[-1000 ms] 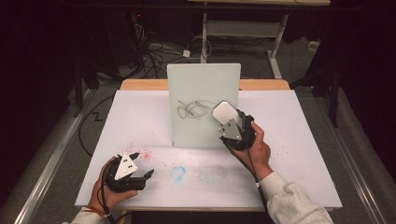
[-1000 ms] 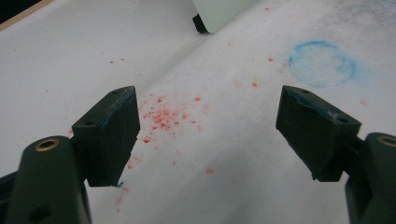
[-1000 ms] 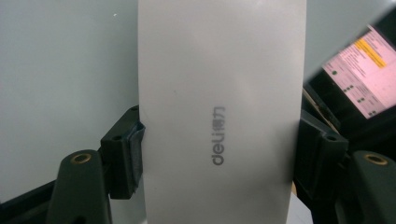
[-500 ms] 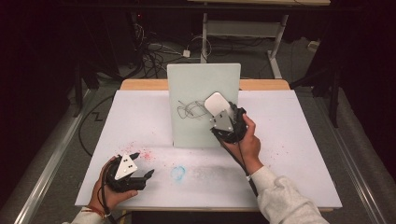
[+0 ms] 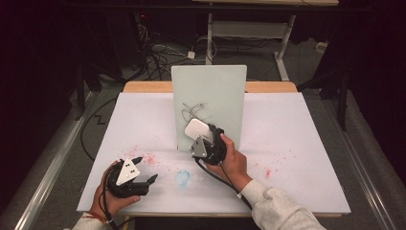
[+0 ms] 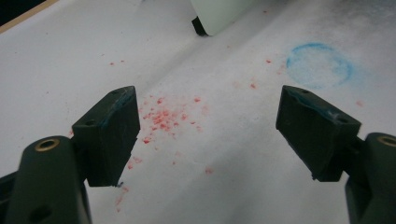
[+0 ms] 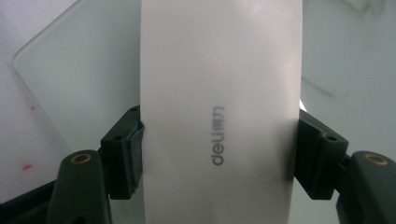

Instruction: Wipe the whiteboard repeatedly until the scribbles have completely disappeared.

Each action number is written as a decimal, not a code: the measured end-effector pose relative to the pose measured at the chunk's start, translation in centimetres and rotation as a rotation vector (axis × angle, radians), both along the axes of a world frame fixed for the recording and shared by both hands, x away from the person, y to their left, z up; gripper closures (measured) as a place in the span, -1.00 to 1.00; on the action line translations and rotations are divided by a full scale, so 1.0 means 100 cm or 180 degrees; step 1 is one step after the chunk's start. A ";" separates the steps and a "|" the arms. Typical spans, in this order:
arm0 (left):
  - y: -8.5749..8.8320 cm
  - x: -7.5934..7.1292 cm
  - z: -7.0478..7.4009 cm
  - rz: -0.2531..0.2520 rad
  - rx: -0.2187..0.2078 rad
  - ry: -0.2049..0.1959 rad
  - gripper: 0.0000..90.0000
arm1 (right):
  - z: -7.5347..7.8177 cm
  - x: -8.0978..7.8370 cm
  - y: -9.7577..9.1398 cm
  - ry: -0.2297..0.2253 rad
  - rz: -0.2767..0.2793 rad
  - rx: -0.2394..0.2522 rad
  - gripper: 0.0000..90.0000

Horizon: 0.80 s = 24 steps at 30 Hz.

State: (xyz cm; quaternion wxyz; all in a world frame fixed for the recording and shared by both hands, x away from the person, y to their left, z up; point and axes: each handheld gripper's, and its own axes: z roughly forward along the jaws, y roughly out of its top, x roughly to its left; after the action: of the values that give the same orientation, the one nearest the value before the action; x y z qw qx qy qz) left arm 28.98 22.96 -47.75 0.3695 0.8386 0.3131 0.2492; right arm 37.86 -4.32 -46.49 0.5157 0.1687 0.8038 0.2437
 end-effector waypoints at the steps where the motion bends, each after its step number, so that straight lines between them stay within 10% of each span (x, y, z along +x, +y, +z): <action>1: 0.000 0.000 0.000 0.0001 0.0000 -0.0001 -0.53 | 0.004 0.002 -0.003 -0.0051 -0.0019 -0.0002 -0.32; 11: 0.001 0.000 0.001 0.0013 -0.0010 -0.0015 -0.53 | 0.059 0.026 -0.050 -0.0212 -0.0431 0.0736 -0.32; 15: 0.000 0.000 0.000 0.0008 -0.0005 -0.0008 -0.53 | 0.052 0.023 -0.041 -0.0199 -0.0426 0.0690 -0.32; 24: 0.002 0.000 0.001 0.0011 -0.0012 -0.0017 -0.53 | 0.004 0.003 -0.012 -0.0144 -0.0176 0.0061 -0.32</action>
State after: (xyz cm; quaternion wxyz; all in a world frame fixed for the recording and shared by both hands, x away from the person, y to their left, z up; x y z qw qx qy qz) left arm 28.94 23.17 -47.65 0.3715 0.8367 0.3140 0.2515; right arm 38.16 -5.52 -46.10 0.5386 0.1903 0.7847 0.2408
